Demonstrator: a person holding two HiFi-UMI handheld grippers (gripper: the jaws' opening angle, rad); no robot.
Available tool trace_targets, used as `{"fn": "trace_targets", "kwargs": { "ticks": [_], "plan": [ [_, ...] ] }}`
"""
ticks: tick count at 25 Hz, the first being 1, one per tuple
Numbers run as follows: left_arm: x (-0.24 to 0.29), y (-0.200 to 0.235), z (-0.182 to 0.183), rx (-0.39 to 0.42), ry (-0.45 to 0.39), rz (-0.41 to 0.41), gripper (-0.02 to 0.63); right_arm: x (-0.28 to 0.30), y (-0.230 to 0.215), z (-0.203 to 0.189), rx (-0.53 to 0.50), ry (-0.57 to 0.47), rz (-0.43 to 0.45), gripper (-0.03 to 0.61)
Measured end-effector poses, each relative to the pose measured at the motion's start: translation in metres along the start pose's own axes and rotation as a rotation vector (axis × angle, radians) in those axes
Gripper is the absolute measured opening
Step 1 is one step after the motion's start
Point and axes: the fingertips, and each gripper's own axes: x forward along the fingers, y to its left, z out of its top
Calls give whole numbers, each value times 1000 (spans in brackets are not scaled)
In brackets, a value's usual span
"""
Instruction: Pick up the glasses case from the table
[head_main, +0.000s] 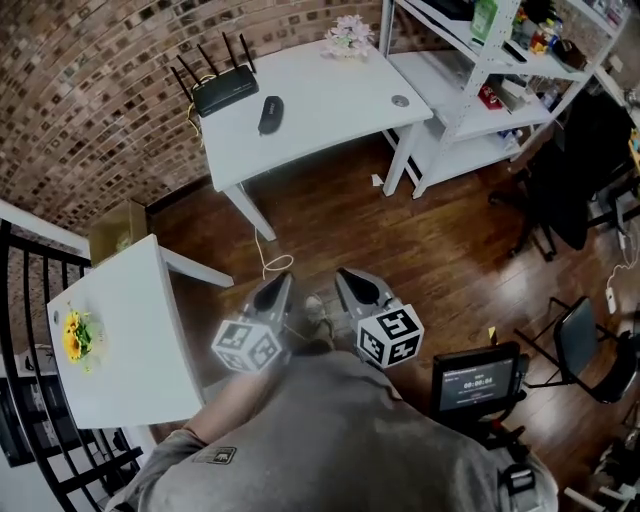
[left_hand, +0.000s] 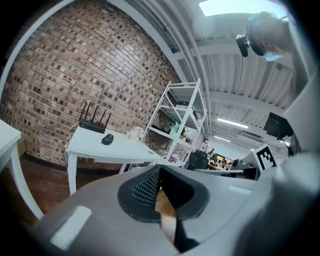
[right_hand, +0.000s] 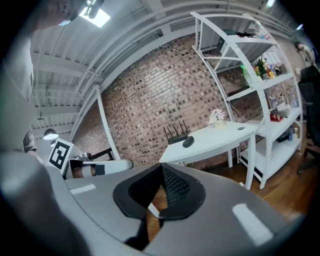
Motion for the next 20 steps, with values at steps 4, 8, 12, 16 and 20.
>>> {"fn": "trace_targets", "kwargs": {
  "ticks": [4, 8, 12, 16, 20],
  "plan": [
    [49, 45, 35, -8, -8, -6, 2, 62, -25, 36, -9, 0, -9, 11],
    [93, 85, 70, 1, -21, -13, 2, 115, -42, 69, -19, -13, -16, 11],
    [119, 114, 91, -12, -31, 4, 2, 151, -54, 85, -26, -1, -15, 11],
    [138, 134, 92, -36, -17, 36, 2, 177, -72, 92, -21, 27, -7, 11],
    [166, 156, 97, -42, -16, 81, 2, 206, -97, 102, -17, 36, 19, 11]
  ]
}}
